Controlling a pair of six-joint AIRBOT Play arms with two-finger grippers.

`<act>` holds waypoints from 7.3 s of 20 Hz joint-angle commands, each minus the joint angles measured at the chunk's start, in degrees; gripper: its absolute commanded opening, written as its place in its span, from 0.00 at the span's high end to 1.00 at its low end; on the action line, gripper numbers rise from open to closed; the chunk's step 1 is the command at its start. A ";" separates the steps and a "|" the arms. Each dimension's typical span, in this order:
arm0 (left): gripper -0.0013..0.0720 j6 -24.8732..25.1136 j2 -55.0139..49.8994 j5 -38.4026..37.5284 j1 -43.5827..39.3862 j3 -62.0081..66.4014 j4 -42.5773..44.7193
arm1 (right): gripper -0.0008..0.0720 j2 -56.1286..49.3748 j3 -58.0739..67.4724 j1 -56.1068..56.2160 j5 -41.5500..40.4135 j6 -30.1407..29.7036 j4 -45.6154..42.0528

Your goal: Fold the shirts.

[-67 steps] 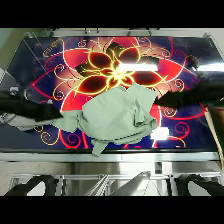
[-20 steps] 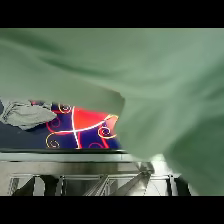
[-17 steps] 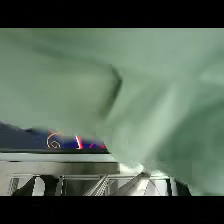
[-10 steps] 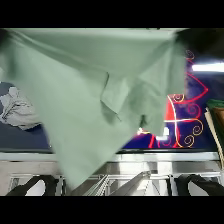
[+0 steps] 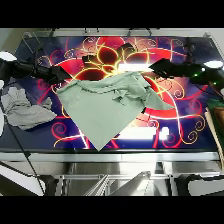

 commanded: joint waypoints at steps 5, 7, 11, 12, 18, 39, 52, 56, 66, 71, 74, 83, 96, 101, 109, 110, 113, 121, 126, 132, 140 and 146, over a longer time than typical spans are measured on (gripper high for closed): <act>0.02 -7.48 6.69 -11.72 -5.09 -15.23 0.61 | 0.26 -2.49 1.05 -4.74 15.39 1.55 -28.09; 0.02 -7.54 11.50 -9.75 -9.33 -26.67 0.61 | 0.26 -4.22 1.05 -2.16 16.28 0.37 -28.37; 0.02 -9.14 17.68 -2.23 -16.50 -44.41 0.59 | 0.26 -7.56 1.07 4.35 13.53 -1.07 -28.26; 0.02 -9.57 18.23 -0.24 -17.81 -46.97 0.55 | 0.26 -8.31 1.07 5.86 12.48 -1.07 -28.28; 0.02 -10.67 18.38 14.43 -25.55 -53.46 0.07 | 0.31 -9.62 1.09 10.19 5.46 -1.05 -28.24; 0.96 -9.99 29.55 -0.24 -11.78 -22.62 -1.01 | 0.98 15.10 3.72 -4.94 10.47 2.19 -15.37; 0.95 -2.78 61.57 1.57 41.99 5.18 -27.04 | 0.98 56.57 3.69 -32.39 -2.89 -9.77 40.39; 0.95 -4.28 53.31 -1.49 31.80 13.38 -25.24 | 0.98 60.08 3.69 -32.35 -4.92 -11.28 34.71; 0.95 -4.26 28.13 -8.02 14.53 6.69 -11.41 | 0.97 39.50 -11.76 -14.29 -4.17 -7.34 11.69; 0.95 1.42 8.63 -4.07 10.73 -1.62 -10.80 | 0.97 14.53 -14.69 0.24 -20.55 -19.10 15.98; 0.95 1.33 -5.90 -1.29 9.44 4.55 -5.70 | 0.98 -0.85 -12.85 2.36 -23.91 -30.75 31.63; 0.95 2.19 -23.65 8.44 8.70 22.56 -5.42 | 0.98 -19.10 0.76 -0.79 -18.51 -36.44 43.74; 0.95 10.23 -16.46 -5.05 5.31 15.37 11.56 | 0.97 -18.78 0.81 -7.37 -4.00 -23.06 14.88; 0.95 10.21 -16.55 -5.49 5.29 15.26 16.50 | 0.97 -18.78 0.81 -8.20 -4.55 -22.60 14.40; 0.95 11.50 -16.63 -4.59 3.50 17.53 16.98 | 0.97 -18.82 0.81 -8.11 -5.57 -18.60 6.62; 0.95 11.47 -16.63 -4.35 3.50 17.55 16.96 | 0.97 -18.82 0.81 -8.11 -5.57 -18.60 6.62; 0.85 11.21 -16.61 -4.57 3.52 17.55 16.96 | 0.75 -18.82 0.81 -8.11 -5.55 -18.62 6.58; 0.02 4.85 -10.34 -4.50 6.34 17.66 17.09 | 0.38 -11.26 0.81 -11.69 -4.15 -15.87 -1.20; 0.85 -5.38 -0.90 -7.72 12.46 14.91 15.63 | 0.52 -4.26 0.79 -12.17 5.27 -12.33 -1.16; 0.98 -5.70 10.10 -11.52 10.56 -7.87 20.81 | 0.78 -2.82 0.74 -8.28 11.61 -12.31 0.70; 0.98 -10.16 7.98 0.59 13.73 -21.99 39.60 | 0.78 -2.80 0.74 -3.02 14.16 -11.30 4.37; 0.98 -13.84 8.15 1.01 24.28 -21.99 49.94 | 0.78 -2.78 0.74 -2.14 14.60 -11.28 7.06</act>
